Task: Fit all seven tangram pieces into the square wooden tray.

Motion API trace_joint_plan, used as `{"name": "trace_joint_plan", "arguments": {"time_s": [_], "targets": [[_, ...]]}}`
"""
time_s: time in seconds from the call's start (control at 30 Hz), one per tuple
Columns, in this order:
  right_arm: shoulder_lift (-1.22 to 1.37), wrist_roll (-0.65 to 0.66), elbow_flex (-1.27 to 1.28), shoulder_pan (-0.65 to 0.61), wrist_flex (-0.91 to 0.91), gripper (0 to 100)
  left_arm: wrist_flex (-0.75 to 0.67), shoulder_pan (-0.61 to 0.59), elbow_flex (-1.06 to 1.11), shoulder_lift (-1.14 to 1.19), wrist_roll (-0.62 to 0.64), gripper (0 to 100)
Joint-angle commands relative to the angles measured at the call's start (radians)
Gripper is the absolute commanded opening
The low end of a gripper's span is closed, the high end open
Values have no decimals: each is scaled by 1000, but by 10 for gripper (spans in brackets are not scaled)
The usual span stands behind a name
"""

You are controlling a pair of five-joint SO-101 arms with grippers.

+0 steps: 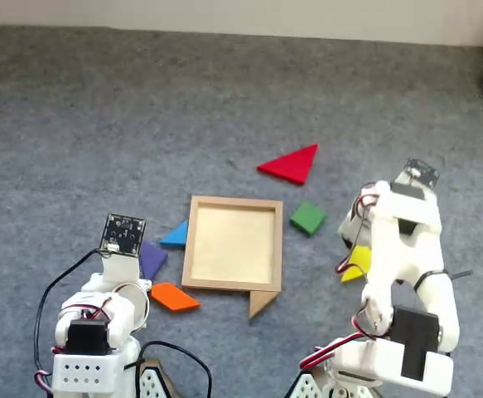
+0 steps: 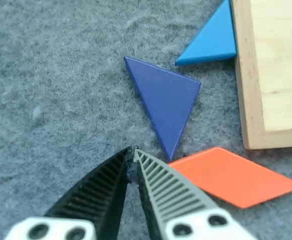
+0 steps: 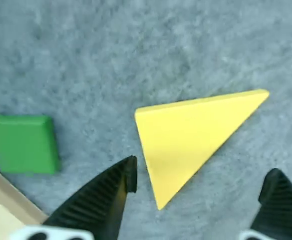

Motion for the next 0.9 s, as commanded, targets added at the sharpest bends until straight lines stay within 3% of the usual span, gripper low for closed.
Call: {"name": "trace_joint_plan", "arguments": {"time_s": [0.0, 0.47, 0.87], "targets": [[1, -89, -111, -10, 39, 372, 3, 16, 21, -24, 5, 5], [4, -356, -125, -54, -84, 375, 3, 16, 21, -24, 5, 5], [7, -370, -81, -48, -53, 375, 3, 16, 21, -24, 5, 5]]}}
